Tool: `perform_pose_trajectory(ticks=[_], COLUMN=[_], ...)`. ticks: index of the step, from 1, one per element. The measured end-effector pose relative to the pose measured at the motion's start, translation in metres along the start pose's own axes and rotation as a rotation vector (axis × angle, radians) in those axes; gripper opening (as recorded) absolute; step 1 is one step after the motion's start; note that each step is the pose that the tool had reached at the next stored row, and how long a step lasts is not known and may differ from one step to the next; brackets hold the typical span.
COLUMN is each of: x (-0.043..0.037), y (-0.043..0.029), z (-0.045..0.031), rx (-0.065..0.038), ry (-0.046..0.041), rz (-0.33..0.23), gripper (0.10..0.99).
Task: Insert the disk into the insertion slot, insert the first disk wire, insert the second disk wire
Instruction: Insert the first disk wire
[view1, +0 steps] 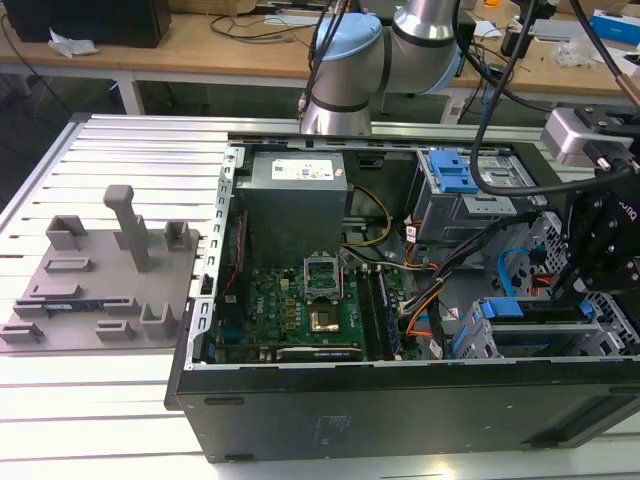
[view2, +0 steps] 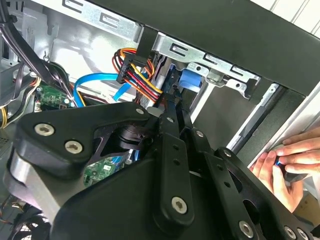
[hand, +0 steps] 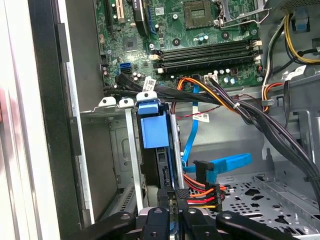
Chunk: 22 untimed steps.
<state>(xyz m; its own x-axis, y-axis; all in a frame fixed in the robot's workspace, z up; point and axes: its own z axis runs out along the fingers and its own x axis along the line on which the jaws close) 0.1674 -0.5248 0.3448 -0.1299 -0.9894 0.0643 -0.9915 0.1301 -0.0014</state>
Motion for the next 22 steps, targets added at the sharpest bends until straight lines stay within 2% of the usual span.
perform_pose_trajectory(ticks=[7, 13, 15, 18, 22], x=[0.0002, 0.0002, 0.0003, -0.0022, -0.0049], y=[0.0, 0.0, 0.0002, 0.001, 0.002], z=[0.0044, 0.005, 0.0016, -0.0049, -0.0065], rx=[0.0, 0.0, 0.0, 0.001, 0.008], ry=[0.0005, 0.0001, -0.0016, 0.0004, -0.0001], rz=[0.0, 0.0, 0.0, -0.001, -0.009], gripper=[0.169, 0.169, 0.169, 0.169, 0.169])
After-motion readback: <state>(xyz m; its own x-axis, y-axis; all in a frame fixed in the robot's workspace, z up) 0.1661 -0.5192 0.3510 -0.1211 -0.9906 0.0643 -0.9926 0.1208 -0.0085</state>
